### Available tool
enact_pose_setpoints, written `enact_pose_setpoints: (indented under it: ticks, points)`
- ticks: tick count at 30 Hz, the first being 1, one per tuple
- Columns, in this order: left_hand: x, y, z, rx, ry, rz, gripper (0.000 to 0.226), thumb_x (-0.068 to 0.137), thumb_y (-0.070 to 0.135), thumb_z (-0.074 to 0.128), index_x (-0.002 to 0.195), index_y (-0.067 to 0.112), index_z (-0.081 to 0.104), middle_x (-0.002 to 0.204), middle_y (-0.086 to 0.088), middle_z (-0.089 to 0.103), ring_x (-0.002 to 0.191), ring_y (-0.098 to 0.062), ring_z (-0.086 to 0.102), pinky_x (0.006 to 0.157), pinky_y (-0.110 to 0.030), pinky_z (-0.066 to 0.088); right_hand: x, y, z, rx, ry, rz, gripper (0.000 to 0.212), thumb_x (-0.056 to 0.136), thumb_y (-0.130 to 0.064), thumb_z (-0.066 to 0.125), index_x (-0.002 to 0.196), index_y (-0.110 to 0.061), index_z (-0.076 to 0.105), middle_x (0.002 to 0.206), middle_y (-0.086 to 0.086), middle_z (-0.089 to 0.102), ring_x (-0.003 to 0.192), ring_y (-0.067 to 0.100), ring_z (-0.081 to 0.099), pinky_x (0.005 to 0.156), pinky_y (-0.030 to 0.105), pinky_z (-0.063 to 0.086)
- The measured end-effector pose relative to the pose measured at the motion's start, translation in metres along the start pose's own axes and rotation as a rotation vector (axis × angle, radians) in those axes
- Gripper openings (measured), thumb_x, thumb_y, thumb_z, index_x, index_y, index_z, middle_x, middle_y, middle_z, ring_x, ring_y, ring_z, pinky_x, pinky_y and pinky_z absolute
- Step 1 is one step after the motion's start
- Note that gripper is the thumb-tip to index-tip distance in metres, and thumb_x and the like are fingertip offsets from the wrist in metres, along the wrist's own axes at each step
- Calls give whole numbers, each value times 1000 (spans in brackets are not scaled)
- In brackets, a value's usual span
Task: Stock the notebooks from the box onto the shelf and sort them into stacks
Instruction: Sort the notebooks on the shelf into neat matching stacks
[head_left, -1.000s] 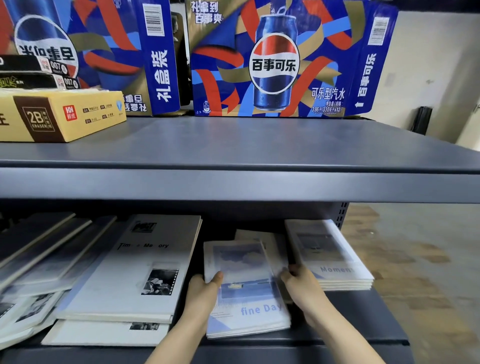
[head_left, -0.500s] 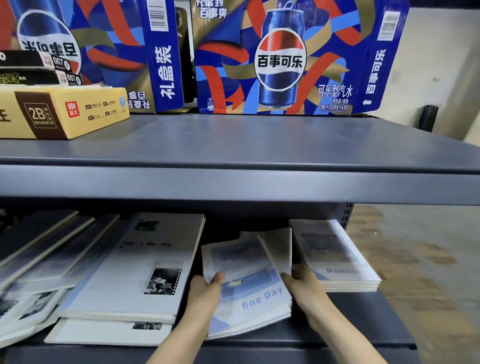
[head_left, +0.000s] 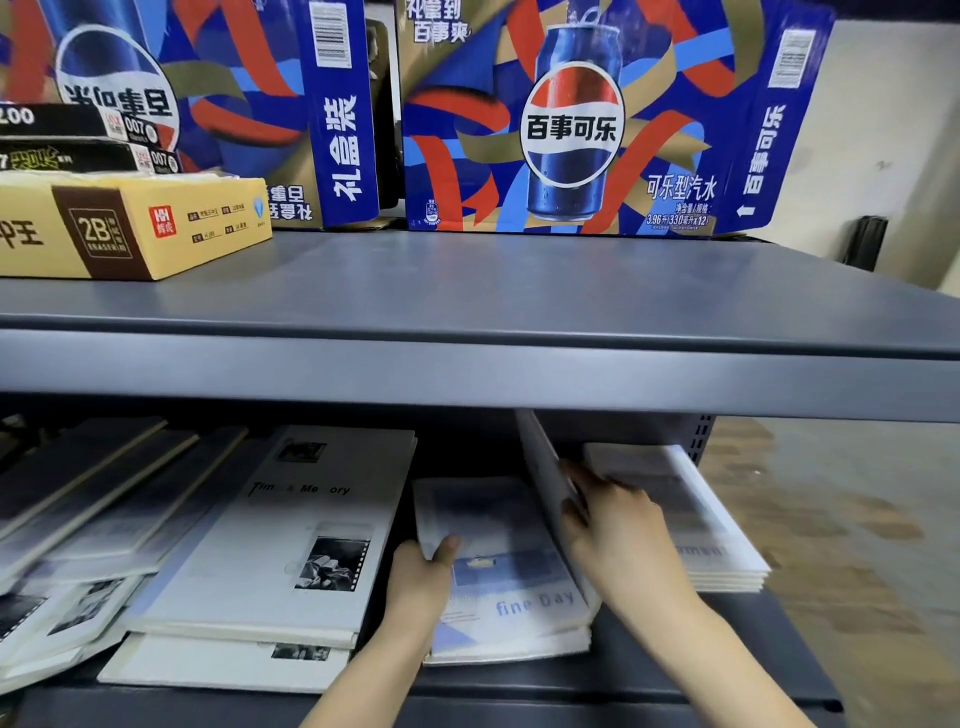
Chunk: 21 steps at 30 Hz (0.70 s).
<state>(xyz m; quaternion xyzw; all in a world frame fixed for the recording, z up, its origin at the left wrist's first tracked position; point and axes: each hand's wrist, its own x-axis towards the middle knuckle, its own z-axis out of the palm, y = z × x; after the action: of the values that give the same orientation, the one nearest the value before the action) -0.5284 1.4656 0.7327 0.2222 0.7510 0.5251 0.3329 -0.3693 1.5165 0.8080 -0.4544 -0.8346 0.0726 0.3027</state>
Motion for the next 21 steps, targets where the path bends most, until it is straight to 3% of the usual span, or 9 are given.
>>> enact_pose_setpoints:
  ticks: [2, 4, 7, 9, 12, 14, 17, 19, 21]
  points:
    - [0, 2, 2, -26, -1, -16, 47, 97, 27, 48, 129, -7, 43, 124, -18, 51, 121, -32, 46, 88, -27, 33, -3, -11, 7, -42, -24, -87, 51, 86, -12, 45, 135, -27, 46, 118, 7, 63, 99, 33, 61, 76, 35, 47]
    - [2, 5, 5, -39, -17, -44, 42, 99, 34, 42, 108, -4, 56, 101, -16, 58, 95, -29, 55, 83, -31, 42, -9, -25, 20, -140, -60, -180, 48, 80, -10, 56, 127, -20, 52, 107, 8, 65, 87, 32, 65, 64, 34, 47]
    - [4, 7, 4, -86, -32, -72, 58, 96, 52, 31, 80, 3, 60, 80, -20, 64, 73, -26, 57, 66, -32, 43, -23, -47, 40, -316, -150, -257, 60, 20, -13, 85, 76, -15, 64, 53, 4, 57, 37, 21, 55, 37, 24, 18]
    - [4, 6, 3, -193, -94, -71, 61, 94, 57, 31, 68, 8, 58, 75, -22, 66, 68, -24, 60, 66, -30, 42, -29, -53, 59, -331, -132, -264, 74, 7, -12, 81, 78, -15, 61, 45, 4, 50, 30, 16, 48, 36, 23, 12]
    - [0, 6, -2, -297, -195, -71, 50, 95, 49, 40, 59, 15, 48, 49, 0, 55, 46, -13, 53, 50, -23, 38, -36, -53, 80, -325, -112, -268, 88, 13, -12, 81, 98, -10, 60, 47, 2, 52, 32, 15, 49, 28, 22, 22]
    - [-1, 6, -2, -283, -211, -83, 42, 93, 44, 48, 68, 10, 53, 52, 0, 58, 46, -11, 55, 44, -20, 39, -36, -52, 79, -297, -117, -261, 67, 30, -19, 83, 92, -13, 59, 48, -1, 55, 35, 17, 53, 30, 23, 23]
    - [-4, 7, -3, -162, -177, -10, 24, 90, 30, 59, 85, 7, 53, 73, -1, 58, 70, -11, 57, 57, -19, 41, -26, -32, 74, -162, -83, -137, 20, 70, -28, 60, 88, -19, 59, 69, -2, 63, 59, 22, 63, 40, 27, 34]
    - [-6, 6, -4, -113, -197, 35, 21, 86, 27, 66, 85, 13, 50, 79, 4, 54, 85, -16, 56, 67, -22, 40, -19, -12, 69, -148, -71, -35, 24, 69, -32, 48, 81, -18, 63, 75, 0, 63, 64, 23, 63, 42, 29, 43]
    - [-6, 4, -3, -79, -223, 47, 29, 84, 28, 68, 101, 13, 50, 89, 5, 53, 95, -14, 49, 79, -24, 35, -16, 5, 68, -212, -90, 78, 29, 64, -30, 59, 84, -11, 66, 78, 8, 63, 66, 29, 62, 49, 34, 49]
